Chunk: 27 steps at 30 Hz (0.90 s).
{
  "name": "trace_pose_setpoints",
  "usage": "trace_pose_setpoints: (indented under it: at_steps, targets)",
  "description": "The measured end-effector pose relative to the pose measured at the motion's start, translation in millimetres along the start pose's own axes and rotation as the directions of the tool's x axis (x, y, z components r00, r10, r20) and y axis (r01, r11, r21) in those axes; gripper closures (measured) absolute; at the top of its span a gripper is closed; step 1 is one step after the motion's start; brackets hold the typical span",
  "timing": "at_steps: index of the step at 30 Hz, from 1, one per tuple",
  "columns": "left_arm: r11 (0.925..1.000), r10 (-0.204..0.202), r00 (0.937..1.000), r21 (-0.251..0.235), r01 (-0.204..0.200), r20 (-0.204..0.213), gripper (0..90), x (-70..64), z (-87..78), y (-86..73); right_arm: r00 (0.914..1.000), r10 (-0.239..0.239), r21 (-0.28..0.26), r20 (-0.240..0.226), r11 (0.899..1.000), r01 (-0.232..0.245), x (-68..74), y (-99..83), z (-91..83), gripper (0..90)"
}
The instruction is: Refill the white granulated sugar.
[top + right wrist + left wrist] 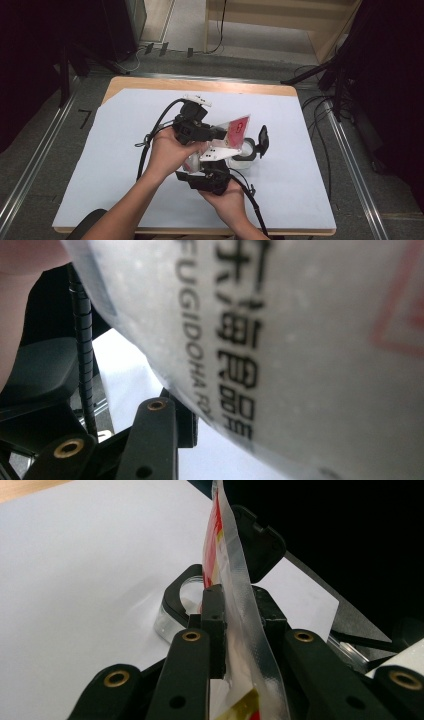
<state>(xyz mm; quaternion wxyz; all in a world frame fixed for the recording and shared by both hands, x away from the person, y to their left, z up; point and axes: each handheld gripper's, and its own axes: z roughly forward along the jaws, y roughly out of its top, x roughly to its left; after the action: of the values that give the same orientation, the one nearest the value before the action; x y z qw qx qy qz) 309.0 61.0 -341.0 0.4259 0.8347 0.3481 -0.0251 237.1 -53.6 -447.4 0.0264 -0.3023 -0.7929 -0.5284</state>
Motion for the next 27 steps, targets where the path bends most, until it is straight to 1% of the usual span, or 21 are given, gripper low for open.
trace_pose_setpoints:
  at_steps: [4,5,6,8,10,11,17,18,21,22,27]
  targets:
    - [1.0,-0.005,1.0,-0.002,0.005,0.007,79.9,-0.4,0.3,0.1,1.0,0.001,0.0,0.0,1.0,-0.001,0.0,0.0,-0.2,63.2]
    - [1.0,-0.007,1.0,0.003,0.007,0.001,79.9,-0.4,0.1,0.5,1.0,0.002,-0.001,0.0,1.0,-0.002,0.1,0.0,-0.1,63.2]
    - [0.9999,-0.013,0.9999,-0.005,0.013,0.007,79.8,0.2,0.6,0.4,1.0,0.003,-0.003,0.001,1.0,-0.003,0.0,0.1,-0.2,63.2]
    - [0.9999,-0.014,0.9999,-0.004,0.014,0.01,80.3,0.6,0.7,0.6,1.0,0.006,-0.006,0.003,1.0,-0.006,-0.1,0.7,-0.2,63.2]
    - [0.9999,-0.013,0.9999,-0.007,0.013,0.007,80.3,0.1,0.8,0.6,1.0,0.008,-0.006,0.003,1.0,-0.008,0.1,0.6,-0.3,63.3]
    - [0.9999,-0.011,0.9999,0.0,0.011,0.0,80.3,-0.3,0.5,0.8,1.0,0.009,-0.007,0.004,1.0,-0.009,0.2,0.6,-0.3,63.2]
    - [0.9998,-0.021,0.9997,-0.005,0.021,0.009,79.7,-0.6,-0.3,1.9,0.9998,0.018,-0.006,0.002,1.0,-0.018,1.3,2.0,-1.6,63.3]
    - [0.9996,-0.022,0.9997,-0.017,0.022,0.014,79.6,-0.9,-0.1,1.9,0.9998,0.018,-0.005,0.0,1.0,-0.018,1.3,3.0,-2.3,63.3]
    - [0.9997,-0.019,0.9998,-0.013,0.019,0.006,79.4,-1.6,-0.2,2.2,0.9997,0.022,-0.009,-0.004,1.0,-0.022,1.9,4.0,-2.4,63.3]
    - [0.9998,-0.013,0.9999,-0.014,0.014,0.005,79.4,-1.3,0.1,1.8,0.9997,0.025,-0.008,-0.004,1.0,-0.025,1.7,3.8,-2.1,63.2]
    - [0.9998,-0.015,0.9998,-0.012,0.015,0.01,79.3,-2.8,-0.1,2.2,0.9997,0.026,-0.005,0.001,1.0,-0.026,1.4,3.3,-2.5,63.2]
